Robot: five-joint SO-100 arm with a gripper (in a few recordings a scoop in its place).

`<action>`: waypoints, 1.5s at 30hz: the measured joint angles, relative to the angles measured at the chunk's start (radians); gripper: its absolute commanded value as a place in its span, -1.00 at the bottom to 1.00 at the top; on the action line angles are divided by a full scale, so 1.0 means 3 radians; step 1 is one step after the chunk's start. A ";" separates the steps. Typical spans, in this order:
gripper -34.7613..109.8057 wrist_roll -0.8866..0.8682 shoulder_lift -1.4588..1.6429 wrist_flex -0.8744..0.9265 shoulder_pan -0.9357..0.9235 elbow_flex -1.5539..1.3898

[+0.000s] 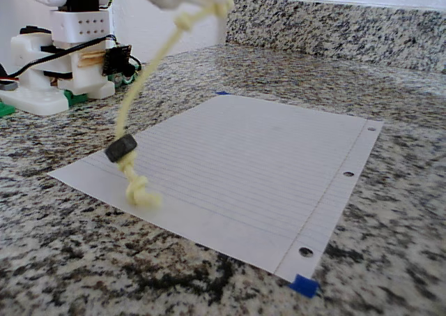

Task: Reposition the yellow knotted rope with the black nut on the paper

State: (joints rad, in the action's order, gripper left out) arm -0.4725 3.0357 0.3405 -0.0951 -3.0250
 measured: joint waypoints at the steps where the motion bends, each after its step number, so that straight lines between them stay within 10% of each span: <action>1: -0.52 0.0000 0.0056 0.0010 0.0072 -0.0082; 22: -0.50 -0.0010 0.0711 0.0527 0.0859 -0.0430; 27: 0.07 0.0128 0.0695 0.0568 0.0885 -0.0430; 34: 0.36 0.0665 0.0670 0.0608 0.0982 -0.0430; 45: 0.06 0.1856 0.0634 0.0286 0.0936 -0.0424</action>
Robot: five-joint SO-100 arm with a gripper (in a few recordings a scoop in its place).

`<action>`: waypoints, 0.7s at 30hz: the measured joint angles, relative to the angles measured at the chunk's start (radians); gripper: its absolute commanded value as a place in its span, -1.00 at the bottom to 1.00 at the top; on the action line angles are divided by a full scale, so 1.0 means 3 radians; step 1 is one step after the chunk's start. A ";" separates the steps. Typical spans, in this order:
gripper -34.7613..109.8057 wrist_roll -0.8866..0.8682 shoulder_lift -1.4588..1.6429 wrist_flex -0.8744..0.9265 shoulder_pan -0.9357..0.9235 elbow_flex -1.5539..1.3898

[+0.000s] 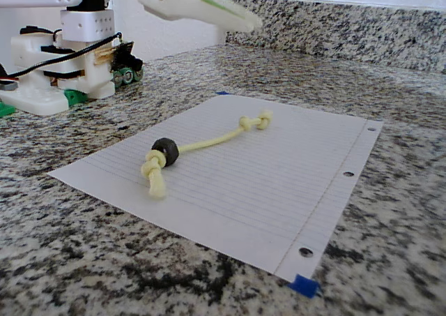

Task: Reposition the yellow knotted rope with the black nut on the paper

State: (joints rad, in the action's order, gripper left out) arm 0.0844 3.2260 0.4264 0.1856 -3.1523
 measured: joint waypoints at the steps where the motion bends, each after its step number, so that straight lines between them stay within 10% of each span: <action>1: 0.00 0.0159 -0.0051 -0.0015 -0.0046 0.0020; 21: -0.03 0.1104 -0.3078 0.2352 -0.1202 0.2695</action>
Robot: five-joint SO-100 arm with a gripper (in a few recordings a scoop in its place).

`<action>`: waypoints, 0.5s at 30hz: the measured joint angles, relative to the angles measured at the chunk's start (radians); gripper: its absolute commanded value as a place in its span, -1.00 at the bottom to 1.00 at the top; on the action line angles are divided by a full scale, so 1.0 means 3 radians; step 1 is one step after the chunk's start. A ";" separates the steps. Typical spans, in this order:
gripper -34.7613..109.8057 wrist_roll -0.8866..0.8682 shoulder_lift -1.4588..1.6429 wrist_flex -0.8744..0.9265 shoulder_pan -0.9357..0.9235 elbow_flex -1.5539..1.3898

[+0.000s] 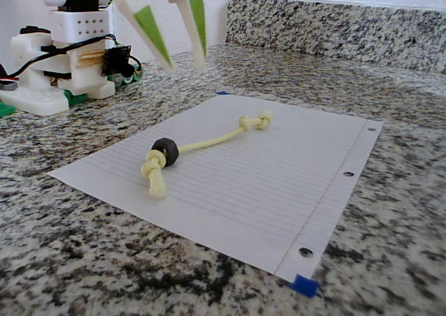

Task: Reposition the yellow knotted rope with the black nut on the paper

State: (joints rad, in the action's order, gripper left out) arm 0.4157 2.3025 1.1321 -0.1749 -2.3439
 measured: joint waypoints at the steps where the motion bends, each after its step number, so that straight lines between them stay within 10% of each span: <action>1: -0.04 0.0031 -0.0112 0.0072 -0.0082 0.0112; 15: -0.03 0.0225 -0.1723 0.0511 -0.0798 0.1498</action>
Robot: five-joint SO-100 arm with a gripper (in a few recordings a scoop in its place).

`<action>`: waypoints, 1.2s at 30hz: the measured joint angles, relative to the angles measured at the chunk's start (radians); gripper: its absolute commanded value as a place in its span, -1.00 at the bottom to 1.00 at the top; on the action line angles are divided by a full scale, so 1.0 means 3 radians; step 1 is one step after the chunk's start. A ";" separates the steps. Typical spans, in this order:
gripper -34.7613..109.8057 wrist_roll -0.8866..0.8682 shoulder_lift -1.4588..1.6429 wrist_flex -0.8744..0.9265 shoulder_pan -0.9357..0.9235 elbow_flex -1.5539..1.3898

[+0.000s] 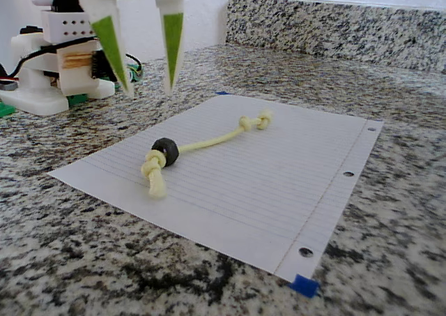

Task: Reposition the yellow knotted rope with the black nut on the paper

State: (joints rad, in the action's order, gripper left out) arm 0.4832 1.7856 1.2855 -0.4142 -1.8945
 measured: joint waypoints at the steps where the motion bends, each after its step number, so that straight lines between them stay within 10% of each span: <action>1: -0.03 -0.0015 -0.0102 0.0005 -0.0036 0.0102; 36: -0.06 -0.0496 -0.0905 -0.0849 -0.0112 0.0031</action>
State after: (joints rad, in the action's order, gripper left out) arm 0.3344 1.5140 1.0308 -0.4479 -1.8853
